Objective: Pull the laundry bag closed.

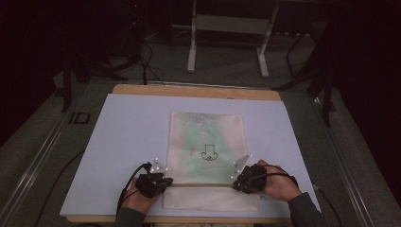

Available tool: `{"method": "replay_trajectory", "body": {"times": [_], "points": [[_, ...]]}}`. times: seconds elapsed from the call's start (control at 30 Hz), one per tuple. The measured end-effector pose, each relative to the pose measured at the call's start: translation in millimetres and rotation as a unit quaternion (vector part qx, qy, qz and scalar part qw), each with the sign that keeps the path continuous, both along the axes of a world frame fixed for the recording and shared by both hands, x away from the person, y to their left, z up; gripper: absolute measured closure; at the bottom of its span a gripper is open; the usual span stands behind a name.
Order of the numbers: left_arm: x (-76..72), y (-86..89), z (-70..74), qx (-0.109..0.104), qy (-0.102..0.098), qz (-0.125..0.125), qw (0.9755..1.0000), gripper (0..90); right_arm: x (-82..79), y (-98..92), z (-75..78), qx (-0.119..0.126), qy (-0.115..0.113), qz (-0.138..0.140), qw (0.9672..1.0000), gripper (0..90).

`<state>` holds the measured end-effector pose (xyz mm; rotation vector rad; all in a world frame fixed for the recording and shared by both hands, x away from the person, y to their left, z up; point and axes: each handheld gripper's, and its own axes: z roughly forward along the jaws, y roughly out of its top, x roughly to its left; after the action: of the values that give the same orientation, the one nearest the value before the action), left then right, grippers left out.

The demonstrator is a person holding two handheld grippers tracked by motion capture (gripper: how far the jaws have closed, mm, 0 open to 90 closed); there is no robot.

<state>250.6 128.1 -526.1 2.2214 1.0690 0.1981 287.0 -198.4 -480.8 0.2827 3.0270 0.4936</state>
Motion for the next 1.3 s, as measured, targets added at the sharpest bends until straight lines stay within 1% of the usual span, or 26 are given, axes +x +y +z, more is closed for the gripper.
{"method": "replay_trajectory", "body": {"times": [0.07, 0.1, 0.13, 0.17, 0.23, 0.27, 0.3, 0.33, 0.4, 0.47, 0.6, 0.63, 0.77, 0.83, 0.97, 1.07, 1.1, 1.2, 1.3], "points": [[0.0, 0.1, 0.1, 0.001, 0.000, -0.001, 1.0000, 89.5, 0.0, -1.1, -0.6, -0.001, 0.004, 0.000, 1.0000, 82.2], [-0.1, 0.1, 0.1, 0.001, 0.000, -0.001, 1.0000, 89.5, 0.1, -1.9, -0.8, -0.004, 0.002, -0.001, 1.0000, 82.2], [0.0, 0.2, 0.0, 0.000, 0.000, -0.001, 1.0000, 89.5, 0.0, -3.2, -1.0, -0.003, 0.005, -0.003, 1.0000, 82.2], [0.0, 0.1, -0.2, -0.002, 0.000, 0.001, 1.0000, 89.5, 0.3, -4.8, -0.9, 0.001, 0.004, -0.003, 1.0000, 82.2], [-0.1, 0.0, -0.1, 0.000, 0.000, 0.000, 1.0000, 89.5, 0.2, -6.6, 0.2, 0.007, 0.007, -0.006, 0.9999, 82.2], [-0.1, 0.0, 0.0, 0.000, 0.000, 0.000, 1.0000, 89.5, 0.2, -6.6, 0.3, 0.006, 0.007, -0.008, 0.9999, 82.2], [-0.2, -0.1, 0.0, 0.000, 0.000, 0.000, 1.0000, 89.5, 0.9, -6.7, -0.7, -0.002, 0.005, -0.005, 1.0000, 82.2], [-0.3, -0.2, -0.1, 0.000, 0.000, 0.001, 1.0000, 89.5, 0.7, -7.4, -1.0, -0.005, 0.006, -0.008, 0.9999, 82.2], [0.0, 0.0, -0.2, -0.002, 0.000, 0.001, 1.0000, 89.5, 0.7, -8.2, -0.8, -0.001, 0.006, -0.009, 0.9999, 82.2], [-0.1, 0.1, -0.1, 0.000, 0.000, 0.000, 1.0000, 89.5, 0.8, -12.8, 0.0, -0.006, 0.003, -0.015, 0.9999, 82.2], [0.0, 0.1, -0.1, -0.001, 0.000, 0.000, 1.0000, 89.5, 0.9, -19.2, 0.1, -0.006, 0.005, -0.021, 0.9998, 82.2], [-0.1, 0.1, -0.1, 0.000, 0.000, 0.000, 1.0000, 89.5, 0.8, -23.2, 0.5, -0.002, 0.006, -0.024, 0.9997, 82.2], [-0.1, -0.1, 0.1, 0.001, 0.000, -0.001, 1.0000, 89.5, 1.2, -28.2, -0.2, -0.005, 0.005, -0.030, 0.9995, 82.2], [-0.1, -0.1, 0.2, 0.002, 0.000, -0.001, 1.0000, 89.5, 0.9, -31.8, -0.4, -0.006, 0.006, -0.037, 0.9993, 82.2], [-0.4, -0.6, 0.1, 0.002, -0.001, 0.001, 1.0000, 89.5, 1.3, -37.4, -1.4, -0.007, 0.005, -0.043, 0.9990, 82.1], [-0.6, -0.9, 0.3, 0.004, -0.001, 0.001, 1.0000, 89.5, 0.8, -45.3, -4.4, -0.008, 0.010, -0.055, 0.9984, 82.1], [-0.6, -0.9, 0.3, 0.004, -0.001, 0.001, 1.0000, 89.5, 0.8, -46.9, -5.6, -0.009, 0.008, -0.057, 0.9983, 82.1], [-0.6, -0.8, 0.2, 0.003, -0.001, 0.001, 1.0000, 89.4, 0.6, -52.3, -8.4, 0.007, 0.012, -0.065, 0.9978, 82.1], [-0.4, -0.4, 0.1, 0.002, -0.001, 0.001, 1.0000, 89.5, 0.3, -54.3, -11.9, 0.013, 0.015, -0.070, 0.9974, 82.0]]}}
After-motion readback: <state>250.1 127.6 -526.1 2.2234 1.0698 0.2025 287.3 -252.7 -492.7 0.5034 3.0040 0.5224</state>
